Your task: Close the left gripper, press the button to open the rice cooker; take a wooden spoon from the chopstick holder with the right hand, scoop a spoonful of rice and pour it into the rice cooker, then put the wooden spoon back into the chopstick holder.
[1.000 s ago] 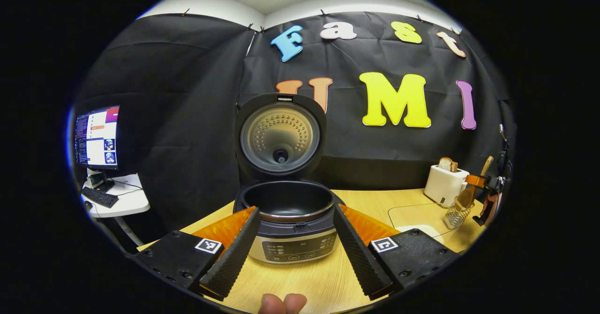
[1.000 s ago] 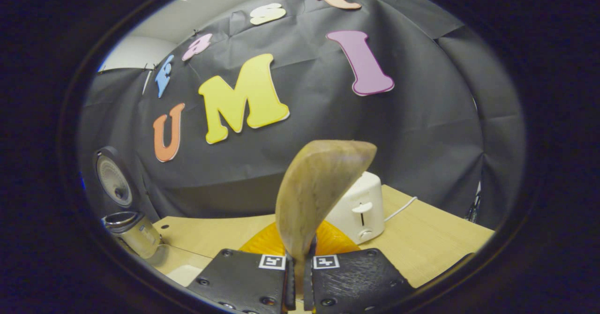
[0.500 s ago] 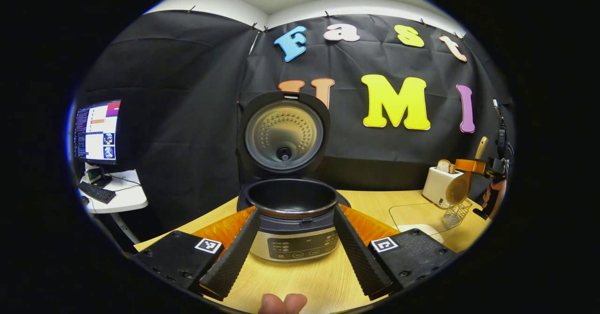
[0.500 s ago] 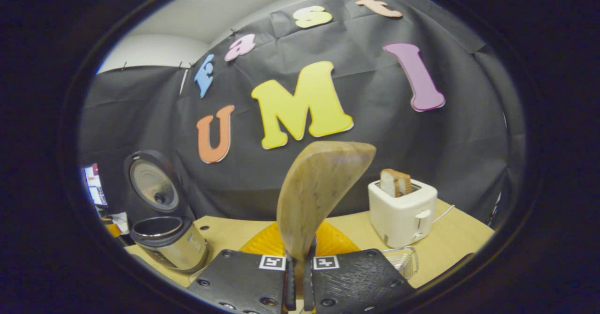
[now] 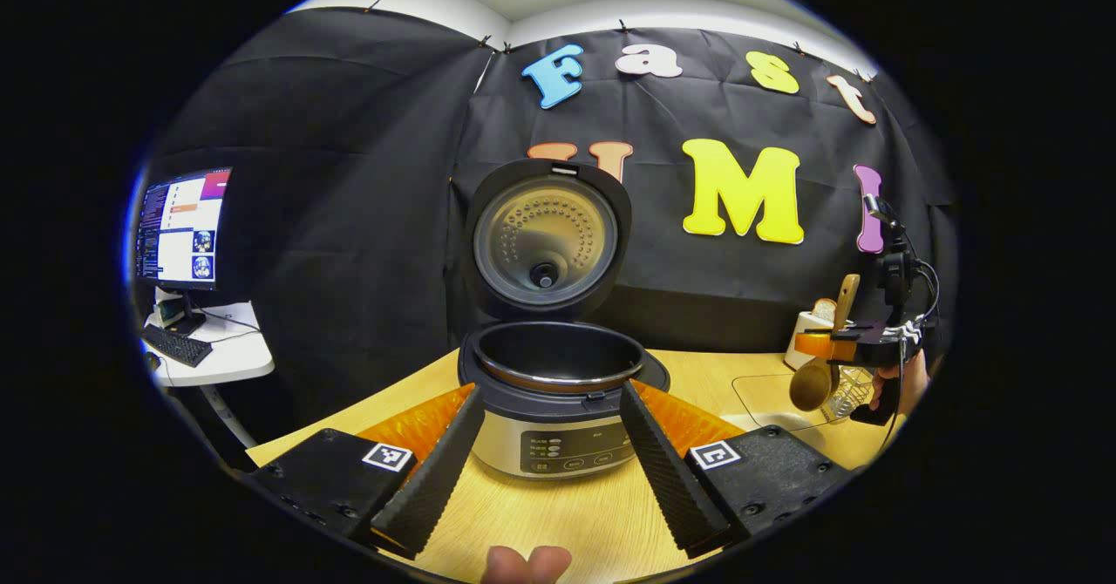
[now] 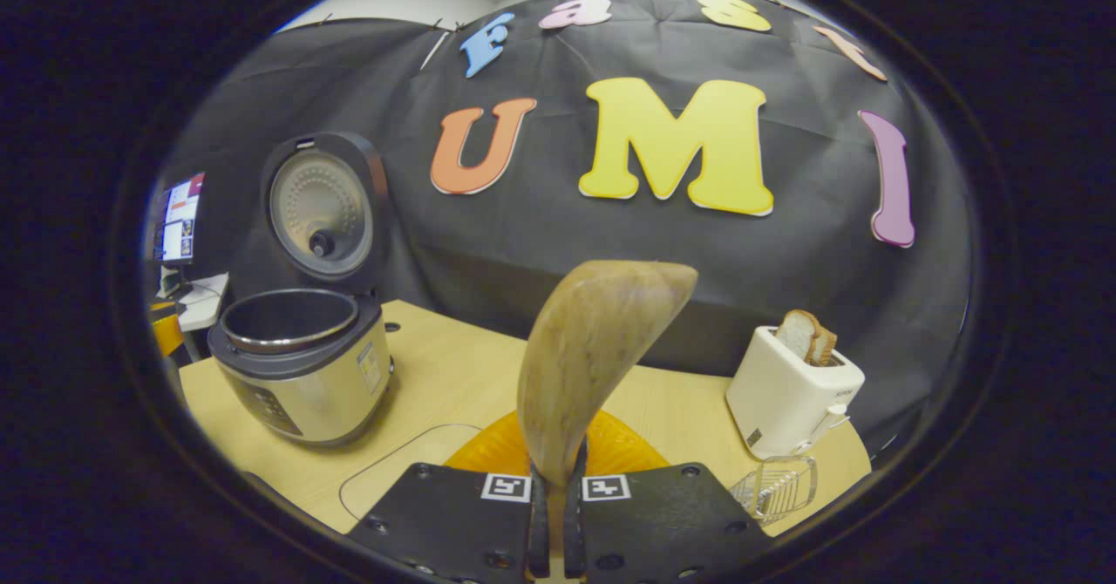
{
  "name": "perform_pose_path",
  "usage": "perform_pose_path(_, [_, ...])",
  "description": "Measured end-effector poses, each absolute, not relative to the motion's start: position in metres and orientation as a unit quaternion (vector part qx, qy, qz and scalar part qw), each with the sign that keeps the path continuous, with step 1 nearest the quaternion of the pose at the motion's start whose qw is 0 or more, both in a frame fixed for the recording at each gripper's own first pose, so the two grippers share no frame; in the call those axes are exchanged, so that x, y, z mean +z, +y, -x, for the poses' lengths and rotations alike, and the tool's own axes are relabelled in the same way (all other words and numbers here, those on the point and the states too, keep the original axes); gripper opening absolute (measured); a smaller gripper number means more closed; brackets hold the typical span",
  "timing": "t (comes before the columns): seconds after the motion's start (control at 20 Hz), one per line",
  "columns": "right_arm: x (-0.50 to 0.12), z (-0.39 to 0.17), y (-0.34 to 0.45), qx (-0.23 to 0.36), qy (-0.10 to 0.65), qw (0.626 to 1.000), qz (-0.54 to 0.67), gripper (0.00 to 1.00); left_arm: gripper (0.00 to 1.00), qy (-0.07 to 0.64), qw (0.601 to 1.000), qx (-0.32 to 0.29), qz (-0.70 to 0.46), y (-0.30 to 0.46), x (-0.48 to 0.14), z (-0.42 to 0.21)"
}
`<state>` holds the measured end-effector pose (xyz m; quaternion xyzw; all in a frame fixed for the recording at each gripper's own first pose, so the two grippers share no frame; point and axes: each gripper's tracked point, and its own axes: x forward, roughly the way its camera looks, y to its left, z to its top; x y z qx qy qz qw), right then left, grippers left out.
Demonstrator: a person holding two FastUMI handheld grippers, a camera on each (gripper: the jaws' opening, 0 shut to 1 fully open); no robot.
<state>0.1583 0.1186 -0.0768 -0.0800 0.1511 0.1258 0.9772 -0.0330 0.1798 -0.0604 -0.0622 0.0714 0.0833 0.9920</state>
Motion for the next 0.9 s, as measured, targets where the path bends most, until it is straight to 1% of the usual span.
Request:
perform_pose_path(0.05, [-0.082,-0.160,0.115,0.119,0.167,0.973,0.104,0.06,0.99,0.070,0.992,0.080,0.065,0.181,-0.061,0.033])
perform_pose_path(0.35, [-0.131,-0.172,0.104,0.093,0.267,0.934,0.221,0.07,1.00,0.062,0.993,0.062,0.075,0.178,-0.058,0.034])
perform_pose_path(0.55, [-0.148,-0.166,0.117,0.094,0.293,0.913,0.266,0.07,0.99,0.052,0.994,0.065,0.075,0.187,-0.056,0.038])
perform_pose_path(0.7, [-0.161,-0.158,0.135,0.108,0.318,0.910,0.244,0.07,0.99,0.053,0.993,0.069,0.082,0.192,-0.059,0.041])
perform_pose_path(0.9, [-0.164,-0.154,0.155,0.125,0.332,0.913,0.200,0.07,0.99,0.057,0.992,0.074,0.087,0.201,-0.064,0.045])
